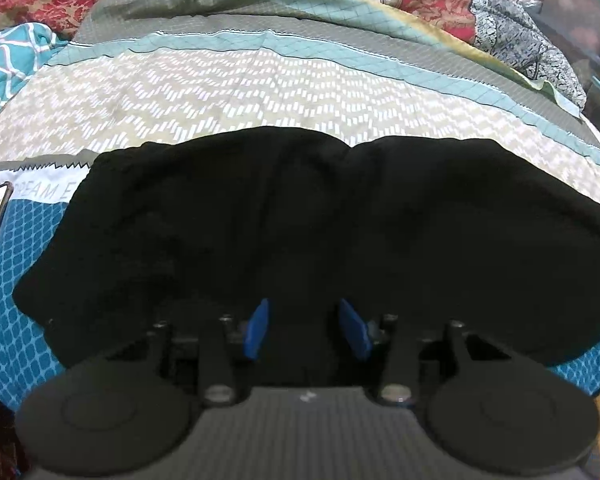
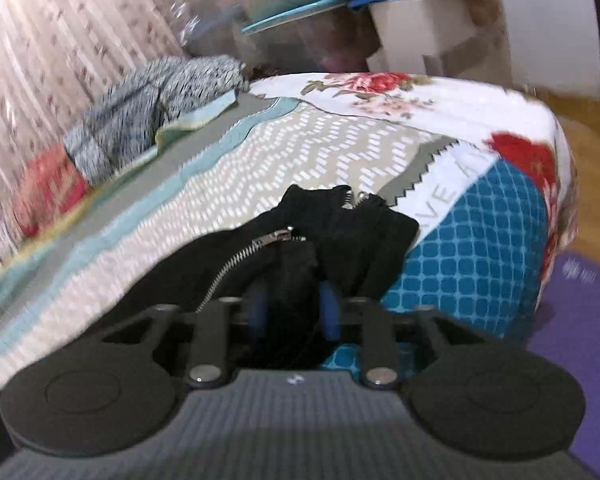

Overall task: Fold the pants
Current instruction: 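Smooth the folded pants with the left gripper while the right gripper holds the zipper edge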

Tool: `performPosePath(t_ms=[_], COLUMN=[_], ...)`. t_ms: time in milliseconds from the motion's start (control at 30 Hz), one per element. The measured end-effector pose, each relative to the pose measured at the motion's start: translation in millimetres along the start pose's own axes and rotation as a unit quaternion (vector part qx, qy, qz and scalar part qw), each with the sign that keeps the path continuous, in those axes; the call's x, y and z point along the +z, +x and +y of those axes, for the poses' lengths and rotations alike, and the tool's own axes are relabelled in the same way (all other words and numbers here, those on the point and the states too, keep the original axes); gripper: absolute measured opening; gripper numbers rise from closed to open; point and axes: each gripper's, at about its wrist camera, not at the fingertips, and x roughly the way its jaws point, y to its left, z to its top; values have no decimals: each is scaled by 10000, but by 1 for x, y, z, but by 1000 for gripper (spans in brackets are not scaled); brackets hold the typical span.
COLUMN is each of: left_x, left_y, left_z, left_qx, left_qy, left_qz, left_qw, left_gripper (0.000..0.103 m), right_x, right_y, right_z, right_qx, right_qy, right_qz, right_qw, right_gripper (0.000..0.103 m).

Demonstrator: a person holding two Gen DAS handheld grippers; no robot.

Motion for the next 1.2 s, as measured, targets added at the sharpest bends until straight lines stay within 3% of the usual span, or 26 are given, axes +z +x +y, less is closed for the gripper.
performPosePath(t_ms=[67,133,233,267,333,400,467,533,667,767,900,967,1067,1200], left_x=[1,1,0,-1,-3,-3,-2,0,3,1,-9,-10,-5,-1], left_y=[1,0,1,2,4,4,3,0,-11,0,11,11,8,-4], left_z=[-1,-2,-6,-8,-12,-15,-15,-12,-7,-3,-18,-27,-32,-45], left_qx=[37,60,46,47,106,135,112,59,52,246,668,869,961,904], left_qy=[23,42,88,118,235,284,287,245,144,107,616,773,708,764], left_qz=[20,33,56,65,63,69,74,57,-166,77,126,126,180,72], left_qw=[10000,10000,9999,9999,9996,9995,9995,9997,9997,9996,9958,9931,9927,9929], left_gripper=[42,43,43,44,46,47,48,48,49,48,50,50,48,49], right_x=[5,15,35,39,40,34,30,27,23,22,16,13,17,18], right_y=[-1,-16,-21,-19,-3,13,8,-4,-12,-8,1,13,8,1], right_z=[-2,-12,-30,-39,-57,-66,-76,-93,-120,-120,-111,-100,-80,-61], right_qx=[-270,-397,-837,-872,-716,-669,-559,-268,191,458,541,369,15,146], right_qy=[-264,-337,-37,164,482,473,706,1291,2100,2346,2408,2213,1805,1406], right_qz=[-27,-360,-839,-814,-400,18,-127,-403,-454,-376,-230,46,-64,-127], right_qw=[9993,9980,9929,9927,9955,9966,9959,9904,9765,9703,9688,9745,9835,9899], right_gripper=[14,13,12,12,15,24,38,46,46,46,46,42,45,45])
